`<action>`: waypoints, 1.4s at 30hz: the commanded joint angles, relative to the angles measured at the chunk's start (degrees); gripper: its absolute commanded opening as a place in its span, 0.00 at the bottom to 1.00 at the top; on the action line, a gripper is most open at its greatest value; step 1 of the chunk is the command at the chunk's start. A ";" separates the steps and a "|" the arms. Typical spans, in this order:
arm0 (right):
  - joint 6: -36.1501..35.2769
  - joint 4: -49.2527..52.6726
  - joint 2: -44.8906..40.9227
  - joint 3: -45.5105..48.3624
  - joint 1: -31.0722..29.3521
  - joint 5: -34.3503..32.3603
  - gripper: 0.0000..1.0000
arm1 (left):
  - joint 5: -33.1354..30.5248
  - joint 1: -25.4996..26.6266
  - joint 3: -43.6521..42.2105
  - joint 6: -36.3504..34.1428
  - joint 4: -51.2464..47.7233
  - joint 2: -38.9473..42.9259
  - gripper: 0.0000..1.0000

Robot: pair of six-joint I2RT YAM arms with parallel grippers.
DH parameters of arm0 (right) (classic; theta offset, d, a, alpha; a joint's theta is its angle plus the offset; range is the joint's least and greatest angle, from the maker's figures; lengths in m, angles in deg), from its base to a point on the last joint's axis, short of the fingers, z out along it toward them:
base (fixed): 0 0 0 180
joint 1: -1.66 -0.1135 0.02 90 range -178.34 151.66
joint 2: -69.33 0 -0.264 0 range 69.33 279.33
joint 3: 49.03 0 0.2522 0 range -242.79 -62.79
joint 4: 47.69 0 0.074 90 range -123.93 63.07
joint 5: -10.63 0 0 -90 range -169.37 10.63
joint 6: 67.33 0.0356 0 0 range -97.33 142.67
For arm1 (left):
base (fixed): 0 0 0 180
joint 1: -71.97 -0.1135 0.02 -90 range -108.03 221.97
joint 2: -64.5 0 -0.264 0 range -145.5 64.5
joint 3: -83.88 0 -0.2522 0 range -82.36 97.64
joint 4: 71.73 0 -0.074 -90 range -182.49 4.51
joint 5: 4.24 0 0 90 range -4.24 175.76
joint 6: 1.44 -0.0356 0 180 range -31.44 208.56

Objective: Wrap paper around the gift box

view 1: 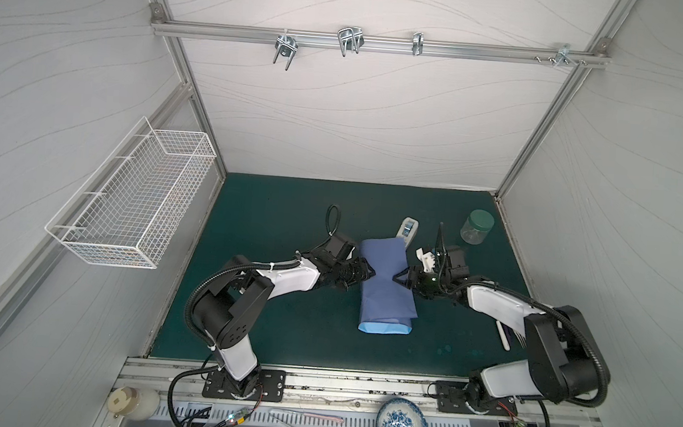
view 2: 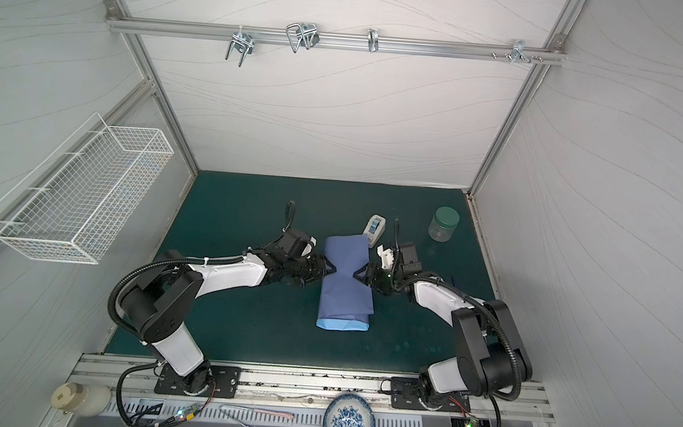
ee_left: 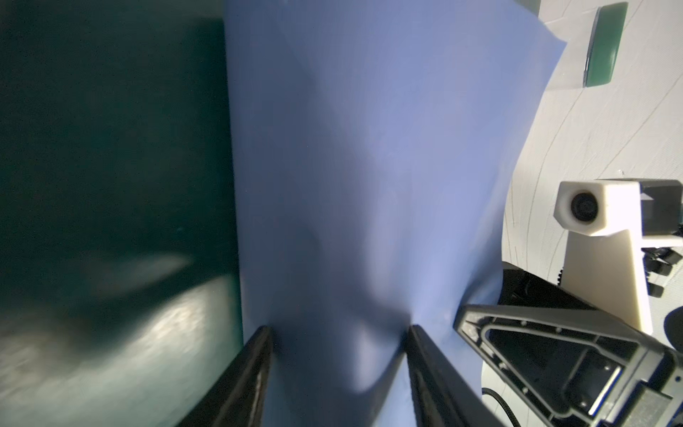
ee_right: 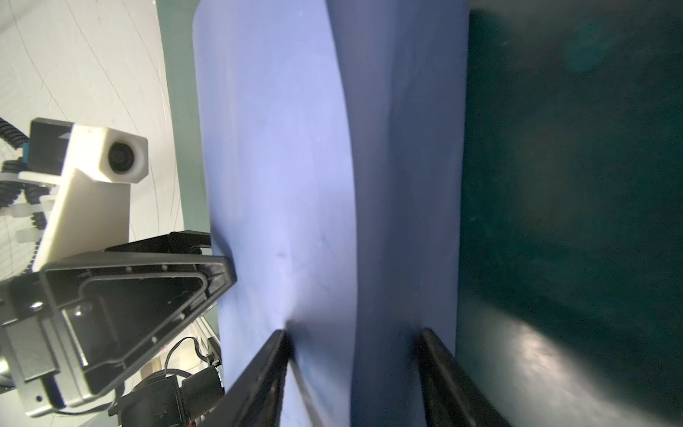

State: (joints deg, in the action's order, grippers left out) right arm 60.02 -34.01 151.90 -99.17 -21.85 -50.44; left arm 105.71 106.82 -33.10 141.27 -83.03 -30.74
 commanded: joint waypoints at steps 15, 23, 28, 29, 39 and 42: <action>5.50 -1.42 7.73 -2.77 -10.65 -6.25 0.55 | 5.56 -4.49 -6.87 -4.23 -8.10 8.67 0.84; 4.64 -0.46 7.23 -3.25 -10.59 -6.39 0.55 | 4.42 -4.45 -4.72 -5.73 -10.06 5.50 0.86; 2.77 1.54 5.54 -4.72 -9.72 -6.39 0.59 | 1.60 -4.46 -7.15 -6.96 -11.06 5.40 0.83; 2.53 1.78 5.21 -5.11 -9.21 -6.10 0.60 | 1.43 -4.49 -7.28 -7.32 -11.22 5.15 0.82; -3.68 10.12 -3.09 -9.97 0.40 -3.15 0.68 | 1.24 -4.56 -7.77 -9.83 -12.63 3.62 0.78; -6.18 12.40 -3.17 -12.25 4.69 -3.77 0.71 | 1.30 -4.50 -7.44 -10.67 -13.45 3.25 0.78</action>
State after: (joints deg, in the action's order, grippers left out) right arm 57.44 -26.14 149.75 -109.43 -19.88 -54.34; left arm 111.13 102.26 -39.22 132.94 -89.89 -24.16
